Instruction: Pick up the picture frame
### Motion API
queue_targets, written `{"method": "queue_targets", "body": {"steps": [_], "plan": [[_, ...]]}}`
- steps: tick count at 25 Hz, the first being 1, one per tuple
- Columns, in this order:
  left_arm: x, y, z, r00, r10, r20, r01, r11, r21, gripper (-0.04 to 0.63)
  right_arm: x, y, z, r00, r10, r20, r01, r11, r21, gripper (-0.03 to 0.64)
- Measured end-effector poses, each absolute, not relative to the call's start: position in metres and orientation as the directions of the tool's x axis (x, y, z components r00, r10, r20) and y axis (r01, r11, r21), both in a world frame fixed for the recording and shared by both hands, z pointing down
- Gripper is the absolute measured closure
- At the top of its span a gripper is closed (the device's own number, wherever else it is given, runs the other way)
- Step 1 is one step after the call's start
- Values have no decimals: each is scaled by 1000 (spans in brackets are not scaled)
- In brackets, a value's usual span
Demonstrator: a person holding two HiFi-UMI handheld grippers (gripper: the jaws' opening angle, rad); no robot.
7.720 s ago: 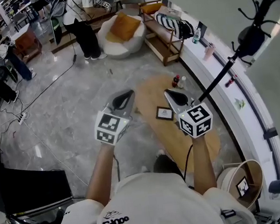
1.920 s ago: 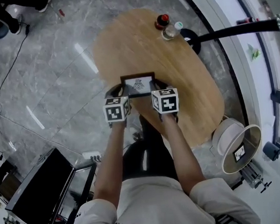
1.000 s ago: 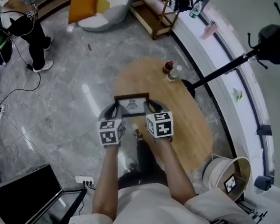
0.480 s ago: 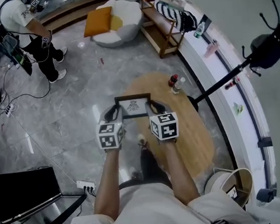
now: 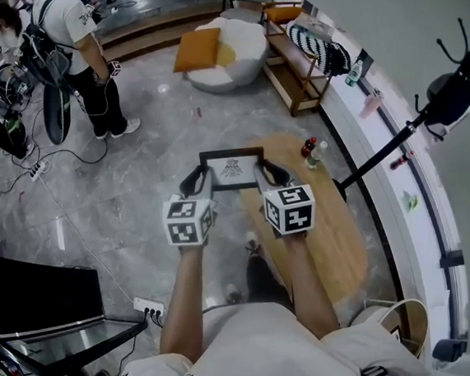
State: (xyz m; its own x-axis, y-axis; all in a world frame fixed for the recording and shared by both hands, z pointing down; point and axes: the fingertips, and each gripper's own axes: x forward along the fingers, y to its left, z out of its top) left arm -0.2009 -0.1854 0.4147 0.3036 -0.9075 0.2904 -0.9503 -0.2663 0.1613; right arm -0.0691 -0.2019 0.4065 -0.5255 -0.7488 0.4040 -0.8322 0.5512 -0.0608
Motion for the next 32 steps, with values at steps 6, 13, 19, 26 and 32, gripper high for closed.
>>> {"method": "queue_targets", "body": {"steps": [6, 13, 19, 26, 32], "plan": [[-206, -163, 374, 288, -930, 229, -956, -267, 118, 511, -75, -181, 366, -559, -761, 329, -812, 583, -32, 529], [-207, -139, 329, 292, -945, 150, -956, -284, 72, 511, -75, -155, 323, -574, -779, 252, -804, 595, 7, 528], [-209, -128, 296, 295, -951, 90, -955, -292, 43, 511, -78, -142, 290, -585, -786, 200, -796, 604, 46, 526], [-209, -121, 276, 302, -952, 47, -953, -301, 20, 511, -77, -133, 271, -596, -787, 161, -790, 610, 58, 526], [-207, -122, 259, 308, -951, 18, -951, -308, -2, 510, -75, -132, 254, -600, -790, 128, -790, 610, 64, 526]]}}
